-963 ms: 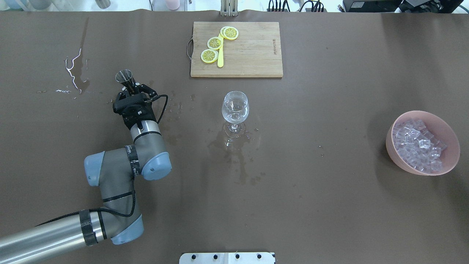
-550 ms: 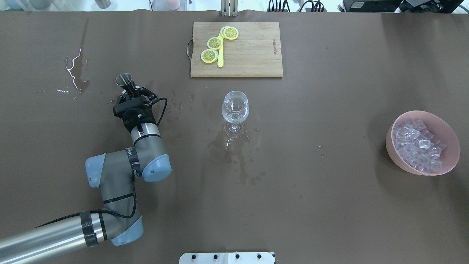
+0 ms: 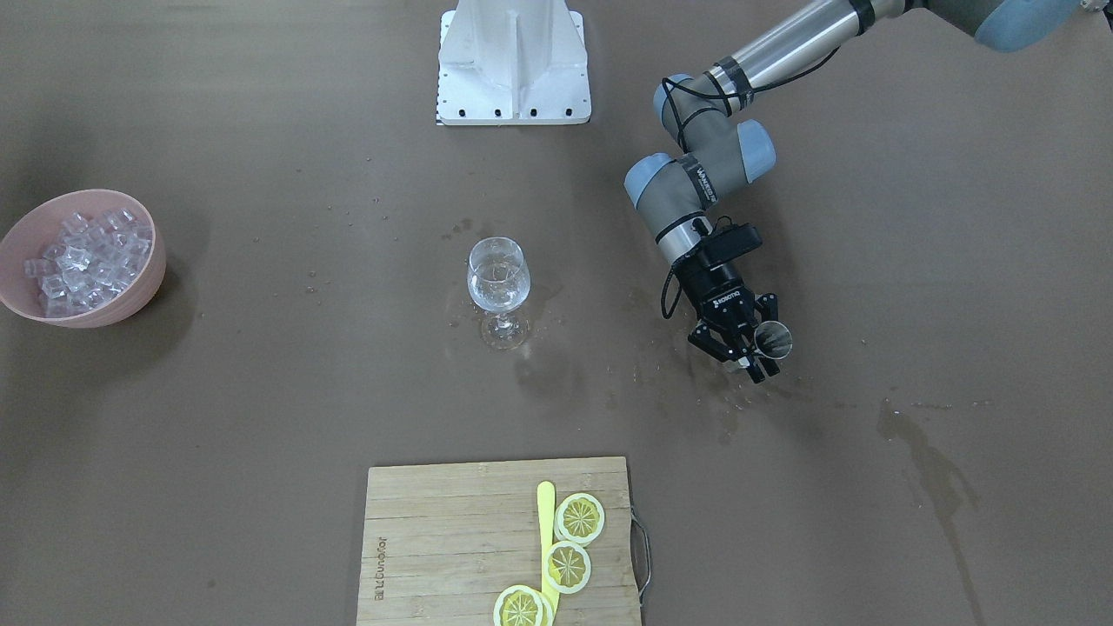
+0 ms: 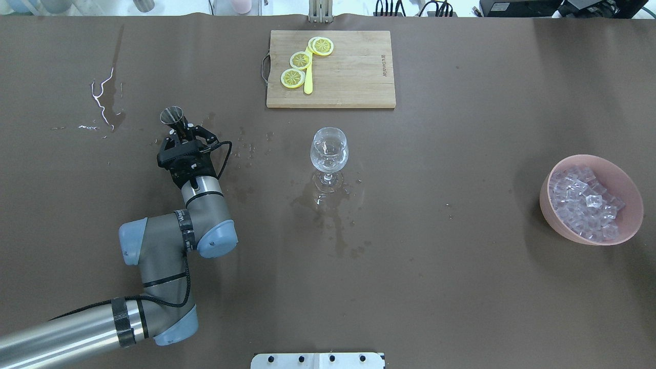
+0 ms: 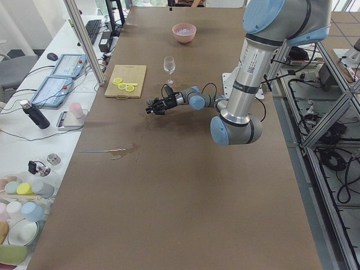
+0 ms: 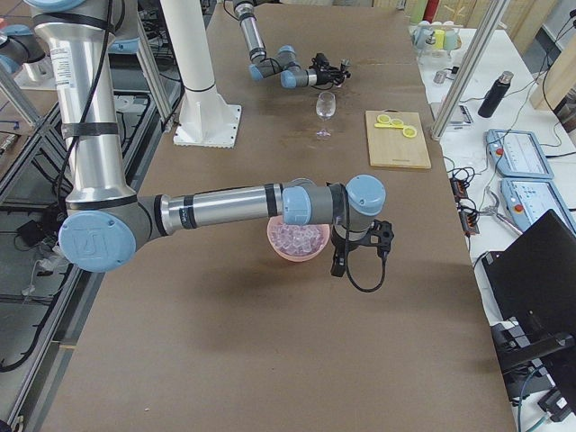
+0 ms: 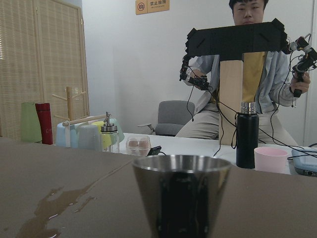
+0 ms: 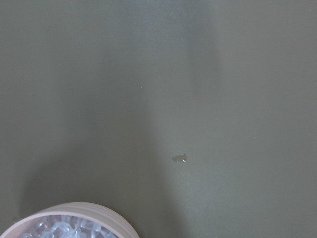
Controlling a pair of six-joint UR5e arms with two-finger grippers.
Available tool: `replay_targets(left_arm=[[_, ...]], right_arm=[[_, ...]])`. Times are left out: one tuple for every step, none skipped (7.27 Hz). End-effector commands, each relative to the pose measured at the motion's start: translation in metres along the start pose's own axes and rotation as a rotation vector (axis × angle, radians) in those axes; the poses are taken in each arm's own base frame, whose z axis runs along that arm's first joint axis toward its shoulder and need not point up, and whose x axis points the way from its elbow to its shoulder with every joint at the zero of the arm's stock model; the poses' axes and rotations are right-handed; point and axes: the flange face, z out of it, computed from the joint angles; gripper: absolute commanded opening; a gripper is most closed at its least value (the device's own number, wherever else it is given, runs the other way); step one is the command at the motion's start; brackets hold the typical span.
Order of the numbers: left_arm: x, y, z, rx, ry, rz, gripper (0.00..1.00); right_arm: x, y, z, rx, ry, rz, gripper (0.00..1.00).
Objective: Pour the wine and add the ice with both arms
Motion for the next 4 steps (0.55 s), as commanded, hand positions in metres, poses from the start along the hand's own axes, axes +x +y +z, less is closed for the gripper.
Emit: replay_targets(left_arm=[[-0.0014, 0.0027, 0.0004, 0.003, 0.000, 0.001, 0.14], [-0.0024, 0.0030, 0.0008, 0.004, 0.000, 0.003, 0.22], [-0.0038, 0.0041, 0.0014, 0.005, -0.002, 0.007, 0.28], [-0.0052, 0.0085, 0.0023, 0.005, -0.005, 0.016, 0.33]], right_arm=[[-0.0001, 0.0000, 0.0010, -0.002, 0.000, 0.001, 1.00], [-0.0001, 0.0000, 0.0010, -0.002, 0.000, -0.001, 1.00], [0.0004, -0.0002, 0.0026, -0.005, 0.001, 0.002, 1.00], [-0.0001, -0.0001, 0.0021, -0.004, 0.001, 0.001, 1.00]])
